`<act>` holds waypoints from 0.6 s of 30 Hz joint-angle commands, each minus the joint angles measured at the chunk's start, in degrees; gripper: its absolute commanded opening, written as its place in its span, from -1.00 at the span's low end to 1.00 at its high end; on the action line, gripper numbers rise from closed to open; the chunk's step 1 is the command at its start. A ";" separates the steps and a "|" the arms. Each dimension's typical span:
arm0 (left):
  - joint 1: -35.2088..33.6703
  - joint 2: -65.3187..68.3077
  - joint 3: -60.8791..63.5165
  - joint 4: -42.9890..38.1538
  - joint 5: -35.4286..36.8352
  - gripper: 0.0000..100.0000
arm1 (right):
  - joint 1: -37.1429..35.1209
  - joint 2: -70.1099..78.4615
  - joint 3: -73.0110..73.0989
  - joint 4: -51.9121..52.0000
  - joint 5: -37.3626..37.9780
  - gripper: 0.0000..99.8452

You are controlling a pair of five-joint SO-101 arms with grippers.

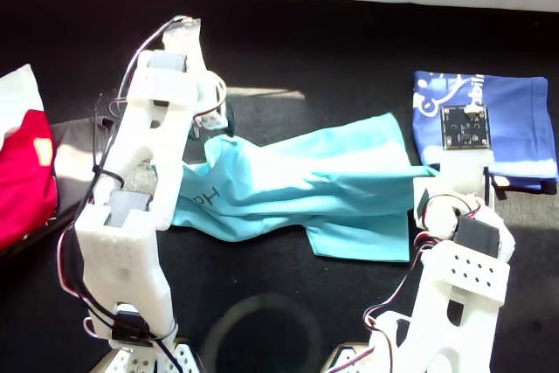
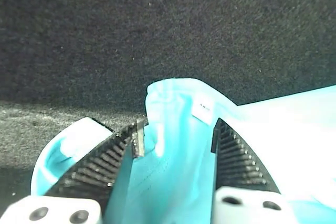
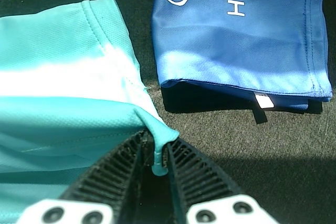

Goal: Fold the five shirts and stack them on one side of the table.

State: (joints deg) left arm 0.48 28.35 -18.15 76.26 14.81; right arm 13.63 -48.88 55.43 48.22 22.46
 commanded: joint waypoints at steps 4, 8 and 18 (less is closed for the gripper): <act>0.40 6.46 -1.98 -4.48 2.81 -0.57 | 0.57 -1.27 -2.86 -0.57 0.35 -0.99; 0.92 9.80 -3.56 -4.31 3.08 -0.57 | 0.57 -1.45 -2.86 -0.57 0.35 -0.99; 1.89 12.09 -4.62 -4.75 2.99 -0.61 | 0.57 -1.27 -2.86 -0.57 0.26 -0.99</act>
State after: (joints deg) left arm 0.75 40.31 -21.05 72.40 17.71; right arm 13.63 -48.88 55.43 48.22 22.46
